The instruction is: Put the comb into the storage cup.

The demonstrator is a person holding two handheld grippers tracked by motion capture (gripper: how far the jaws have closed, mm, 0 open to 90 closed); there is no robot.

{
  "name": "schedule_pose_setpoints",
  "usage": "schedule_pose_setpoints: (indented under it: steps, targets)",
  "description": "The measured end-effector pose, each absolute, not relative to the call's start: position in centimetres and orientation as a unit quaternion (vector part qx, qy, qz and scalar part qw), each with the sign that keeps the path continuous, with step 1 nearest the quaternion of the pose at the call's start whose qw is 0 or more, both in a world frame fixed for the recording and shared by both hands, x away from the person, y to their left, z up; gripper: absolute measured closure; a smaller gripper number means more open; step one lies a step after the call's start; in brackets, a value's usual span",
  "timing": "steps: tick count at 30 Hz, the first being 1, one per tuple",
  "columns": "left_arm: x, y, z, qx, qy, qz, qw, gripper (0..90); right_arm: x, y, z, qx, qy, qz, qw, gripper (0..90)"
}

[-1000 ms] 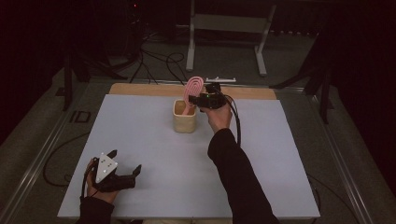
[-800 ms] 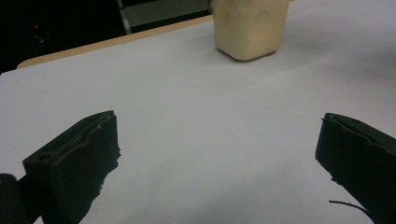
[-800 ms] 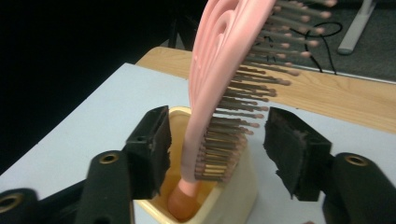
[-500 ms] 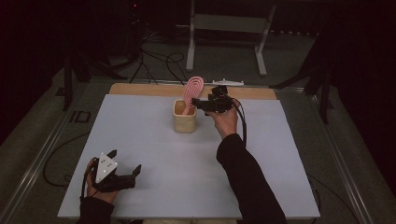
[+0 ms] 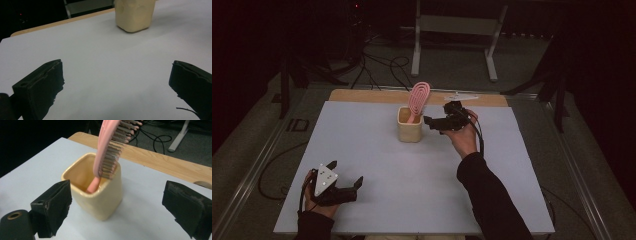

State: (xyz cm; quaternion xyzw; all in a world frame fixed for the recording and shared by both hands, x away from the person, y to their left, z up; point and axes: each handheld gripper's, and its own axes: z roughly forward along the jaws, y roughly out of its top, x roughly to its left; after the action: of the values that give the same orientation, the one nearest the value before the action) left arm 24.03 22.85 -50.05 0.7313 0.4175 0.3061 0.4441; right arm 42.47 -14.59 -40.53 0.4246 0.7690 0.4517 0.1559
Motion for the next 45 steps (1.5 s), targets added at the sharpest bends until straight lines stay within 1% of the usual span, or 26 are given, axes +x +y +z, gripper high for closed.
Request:
schedule_pose_setpoints:
  steps: [7,12,13,19,28,33,45]
  targets:
    - [24.1,22.8,-50.1,0.732,0.417,0.306,0.443,0.4,40.3,-17.0,-40.7,0.404,0.786,0.432,0.18,8.9]
    - [24.1,22.7,-50.2,0.733,0.418,0.306,0.441,0.4,39.2,-17.8,-40.9,0.392,0.793,0.422,0.197,8.8]
    - [24.1,22.7,-50.2,0.733,0.418,0.306,0.44,0.4,38.5,-18.1,-41.1,0.382,0.797,0.419,0.208,8.0]
    - [24.1,22.7,-50.2,0.734,0.417,0.306,0.44,0.4,37.0,-18.9,-41.2,0.379,0.796,0.415,0.224,8.0]
    - [24.1,22.7,-50.2,0.734,0.418,0.308,0.438,0.4,35.2,-20.3,-41.8,0.37,0.795,0.424,0.226,8.0]
    - [24.0,22.7,-50.2,0.731,0.419,0.31,0.439,0.4,34.3,-21.3,-42.2,0.372,0.788,0.44,0.218,8.0]
    - [24.0,22.9,-50.0,0.727,0.423,0.312,0.442,0.3,32.1,-24.0,-42.7,0.381,0.762,0.471,0.228,8.0]
